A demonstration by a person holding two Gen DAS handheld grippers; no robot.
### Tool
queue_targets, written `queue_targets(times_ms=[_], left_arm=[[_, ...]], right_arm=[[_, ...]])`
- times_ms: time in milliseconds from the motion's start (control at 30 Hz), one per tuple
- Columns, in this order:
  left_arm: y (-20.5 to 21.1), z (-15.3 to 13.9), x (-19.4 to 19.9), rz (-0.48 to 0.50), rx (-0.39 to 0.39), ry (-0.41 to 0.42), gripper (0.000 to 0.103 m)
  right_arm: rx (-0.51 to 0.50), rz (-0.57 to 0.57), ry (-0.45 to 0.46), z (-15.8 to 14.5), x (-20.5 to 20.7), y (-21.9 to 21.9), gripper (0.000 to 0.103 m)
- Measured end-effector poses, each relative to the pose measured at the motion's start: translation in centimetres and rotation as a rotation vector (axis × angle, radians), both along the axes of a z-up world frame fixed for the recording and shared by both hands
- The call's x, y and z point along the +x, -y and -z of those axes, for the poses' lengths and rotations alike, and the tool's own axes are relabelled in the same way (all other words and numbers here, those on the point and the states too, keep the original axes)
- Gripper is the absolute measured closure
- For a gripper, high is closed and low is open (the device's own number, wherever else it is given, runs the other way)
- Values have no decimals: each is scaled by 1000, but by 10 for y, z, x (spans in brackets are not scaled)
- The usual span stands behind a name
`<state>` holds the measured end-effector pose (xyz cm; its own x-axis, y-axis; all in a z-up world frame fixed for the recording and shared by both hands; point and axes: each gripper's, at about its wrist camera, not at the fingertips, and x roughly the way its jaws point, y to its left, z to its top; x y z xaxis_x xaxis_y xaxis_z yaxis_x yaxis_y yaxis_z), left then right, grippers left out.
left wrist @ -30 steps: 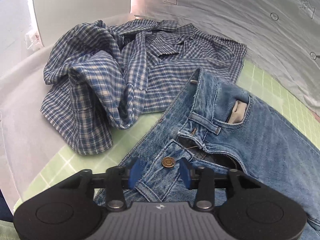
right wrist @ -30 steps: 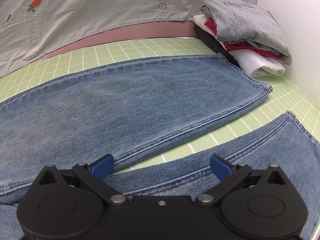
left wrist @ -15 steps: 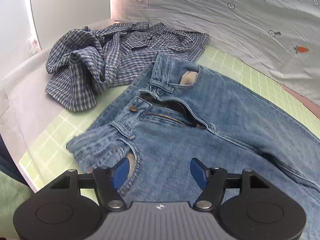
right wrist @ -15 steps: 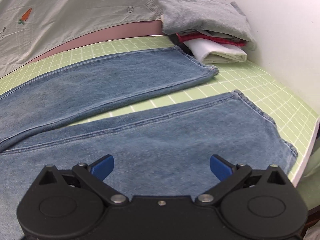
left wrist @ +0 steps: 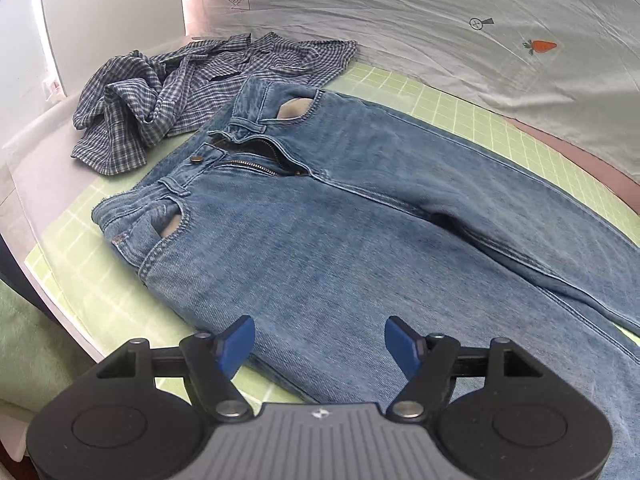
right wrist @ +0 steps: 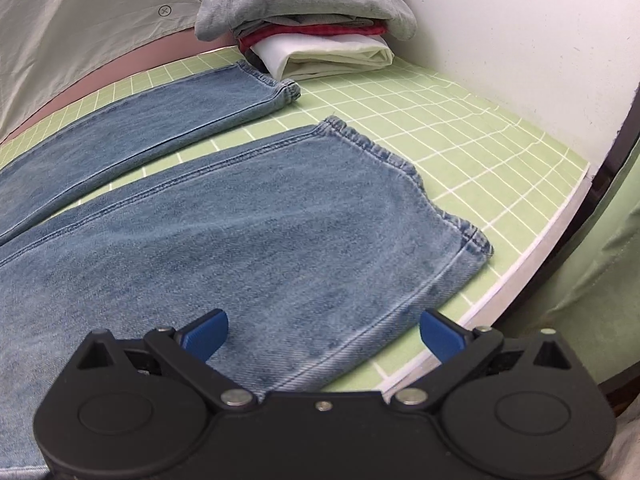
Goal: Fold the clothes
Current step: 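Move the right gripper over the jeans leg hems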
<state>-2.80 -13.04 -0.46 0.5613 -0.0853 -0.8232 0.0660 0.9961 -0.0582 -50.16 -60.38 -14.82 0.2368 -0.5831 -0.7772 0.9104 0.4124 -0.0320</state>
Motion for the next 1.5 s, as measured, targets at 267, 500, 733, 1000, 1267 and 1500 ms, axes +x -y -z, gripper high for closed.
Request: queue_targets(times_ms=[267, 500, 733, 1000, 1267, 1500], left_arm=[[26, 2, -27, -26, 9, 3, 29], [30, 4, -38, -54, -6, -20, 29], [14, 11, -29, -106, -41, -55, 28], [-17, 24, -10, -182, -114, -131, 28], [-48, 34, 17, -239, -171, -192, 28], [-85, 41, 38, -337, -186, -219, 28]], right_arm=[[41, -95, 59, 5, -7, 8, 0], [159, -90, 213, -4, -19, 8, 0], [331, -92, 405, -6, -24, 6, 0], [558, 88, 693, 7, -36, 16, 0], [610, 174, 742, 8, -12, 1, 0], [602, 192, 716, 3, 12, -12, 0]])
